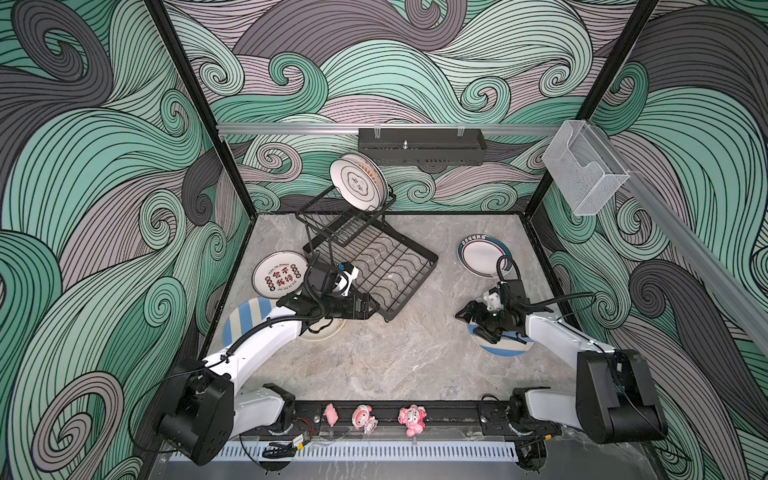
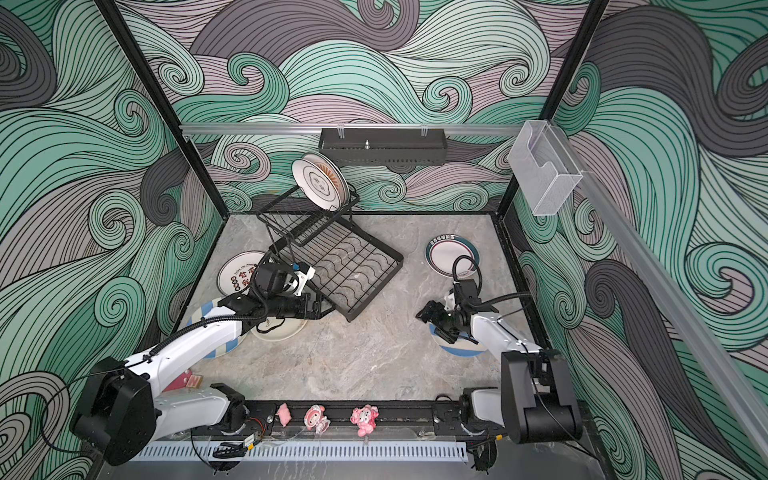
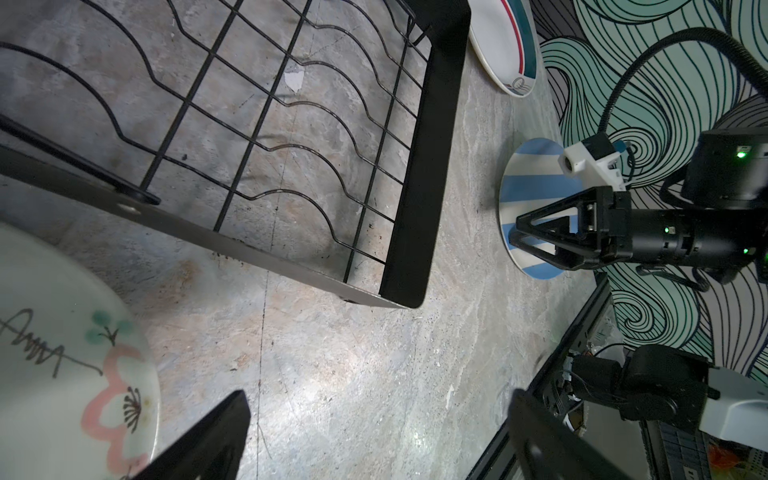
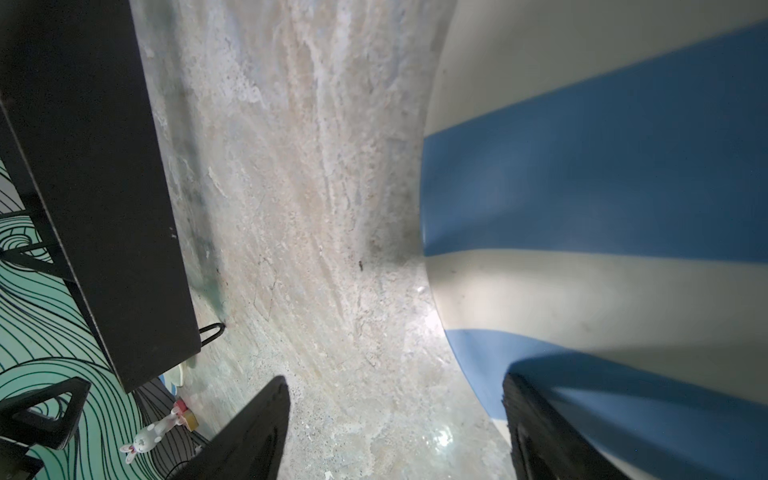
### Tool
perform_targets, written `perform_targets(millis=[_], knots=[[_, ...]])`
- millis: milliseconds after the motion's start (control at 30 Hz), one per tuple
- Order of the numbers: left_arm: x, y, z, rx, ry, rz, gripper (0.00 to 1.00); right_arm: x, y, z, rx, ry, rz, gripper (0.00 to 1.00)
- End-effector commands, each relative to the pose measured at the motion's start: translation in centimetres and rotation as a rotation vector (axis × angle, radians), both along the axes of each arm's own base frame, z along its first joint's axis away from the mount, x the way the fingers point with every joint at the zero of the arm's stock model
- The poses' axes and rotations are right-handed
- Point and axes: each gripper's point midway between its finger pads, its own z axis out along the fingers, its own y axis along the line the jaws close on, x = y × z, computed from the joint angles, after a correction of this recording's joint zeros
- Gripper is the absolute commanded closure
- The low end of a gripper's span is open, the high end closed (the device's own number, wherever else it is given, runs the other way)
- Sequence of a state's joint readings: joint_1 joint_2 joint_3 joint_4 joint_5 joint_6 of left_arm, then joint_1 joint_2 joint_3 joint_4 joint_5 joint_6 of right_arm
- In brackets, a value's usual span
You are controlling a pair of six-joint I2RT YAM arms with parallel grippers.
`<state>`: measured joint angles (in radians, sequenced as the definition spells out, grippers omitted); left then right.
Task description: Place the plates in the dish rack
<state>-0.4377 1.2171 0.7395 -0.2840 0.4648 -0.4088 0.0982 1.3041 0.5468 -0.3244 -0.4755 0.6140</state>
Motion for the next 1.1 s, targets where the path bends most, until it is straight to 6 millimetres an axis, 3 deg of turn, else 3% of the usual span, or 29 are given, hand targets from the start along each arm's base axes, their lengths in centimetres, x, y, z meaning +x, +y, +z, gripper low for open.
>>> perform_targets(millis=[0,367,667,900,1067], knots=[[-0.2,0.0,0.7,-0.014,-0.02,-0.01,0.01,-1.0,1.1,-0.9,0.009,0.041,0.01,0.19],[-0.4,0.3,1.1,-0.023,-0.057,0.009,0.02,-1.1,6.2,-1.0,0.042,0.011,0.135,0.18],[-0.8,0.6,1.3,-0.009,-0.052,0.016,0.01,-0.4,10.7,0.2,0.082,-0.041,0.235,0.17],[-0.6,0.5,1.6,-0.019,-0.055,0.016,0.01,0.4,12.4,0.6,0.102,-0.066,0.279,0.17],[-0.9,0.2,2.0,-0.028,-0.066,0.009,0.01,0.7,12.3,1.5,0.084,-0.099,0.302,0.17]])
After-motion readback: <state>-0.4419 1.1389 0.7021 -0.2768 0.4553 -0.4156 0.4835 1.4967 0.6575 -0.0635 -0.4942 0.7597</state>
